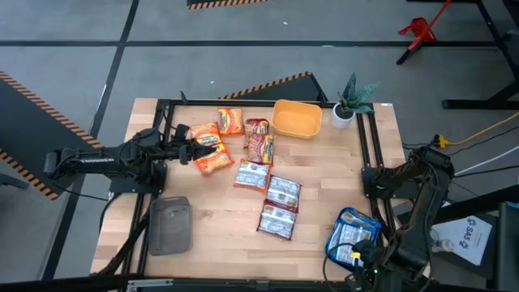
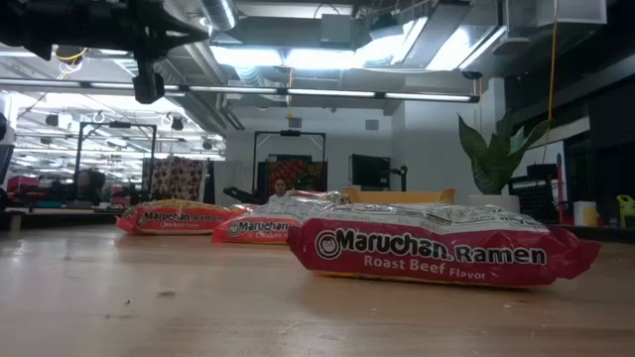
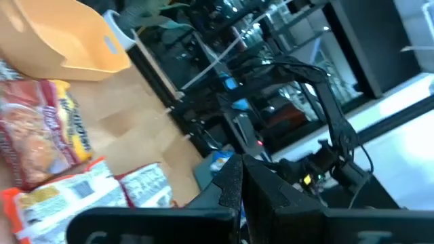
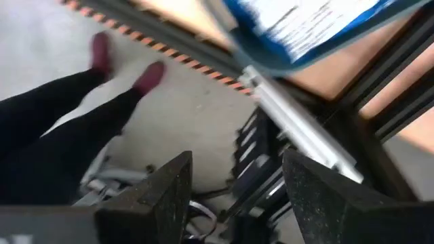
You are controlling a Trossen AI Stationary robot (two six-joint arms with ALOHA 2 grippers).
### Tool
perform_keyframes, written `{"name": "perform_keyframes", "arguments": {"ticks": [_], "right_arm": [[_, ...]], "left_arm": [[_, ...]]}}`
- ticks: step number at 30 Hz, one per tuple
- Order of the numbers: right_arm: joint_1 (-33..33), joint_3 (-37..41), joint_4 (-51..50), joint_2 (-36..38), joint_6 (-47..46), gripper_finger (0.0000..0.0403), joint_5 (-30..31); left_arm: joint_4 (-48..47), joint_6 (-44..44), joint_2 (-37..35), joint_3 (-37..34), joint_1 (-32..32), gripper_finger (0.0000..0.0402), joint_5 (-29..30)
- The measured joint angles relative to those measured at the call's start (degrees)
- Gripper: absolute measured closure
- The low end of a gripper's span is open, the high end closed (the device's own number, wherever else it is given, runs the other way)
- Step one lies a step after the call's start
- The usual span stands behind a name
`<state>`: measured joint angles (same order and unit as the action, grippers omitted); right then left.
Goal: Sort Maruchan noodles
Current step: Put the red noodle pack into the yellow bin
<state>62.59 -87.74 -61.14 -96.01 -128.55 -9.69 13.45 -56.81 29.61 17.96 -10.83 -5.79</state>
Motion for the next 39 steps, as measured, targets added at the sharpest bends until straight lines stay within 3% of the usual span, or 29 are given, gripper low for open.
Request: {"name": "perform_keyframes", "arguments": {"ticks": [2,4,10,13,15,22,27,32,39], "right_arm": [[-0.04,-4.67,-3.39,0.00,-0.01,0.0189,2.18],[-0.90,-9.39,-7.13,0.00,-0.15,0.0189,8.15],[-8.23,-18.92,-24.16,0.15,1.14,0.0189,39.90],[-15.86,-19.45,-28.41,0.09,10.17,0.0189,47.80],[-22.03,-19.45,-28.81,0.07,18.69,0.0189,49.58],[-44.66,-19.45,-23.36,0.04,46.54,0.0189,48.64],[-58.08,-17.91,-18.96,0.14,65.46,0.0189,41.88],[-70.29,-8.03,-1.69,1.49,82.67,0.0189,27.08],[-76.62,14.46,26.83,1.68,85.44,0.0189,7.64]], "left_arm": [[-0.06,-1.19,0.00,0.00,-0.02,0.0401,-0.28],[-0.63,-2.35,0.02,0.00,-0.05,0.0401,-0.93],[-1.02,-2.53,3.57,1.03,-1.48,0.0401,-2.95],[-1.06,0.30,8.34,4.07,-2.38,0.0401,-3.49],[-1.67,3.20,12.61,7.16,-2.96,0.0401,-4.90],[-18.86,20.21,31.07,18.15,-5.67,0.0401,-9.97],[-17.24,26.05,42.92,20.24,-8.82,0.0401,-13.36],[-12.80,28.00,52.70,21.09,-11.98,0.0401,-14.72],[-11.23,30.01,61.33,25.91,-14.53,0.0401,-14.44]]}}
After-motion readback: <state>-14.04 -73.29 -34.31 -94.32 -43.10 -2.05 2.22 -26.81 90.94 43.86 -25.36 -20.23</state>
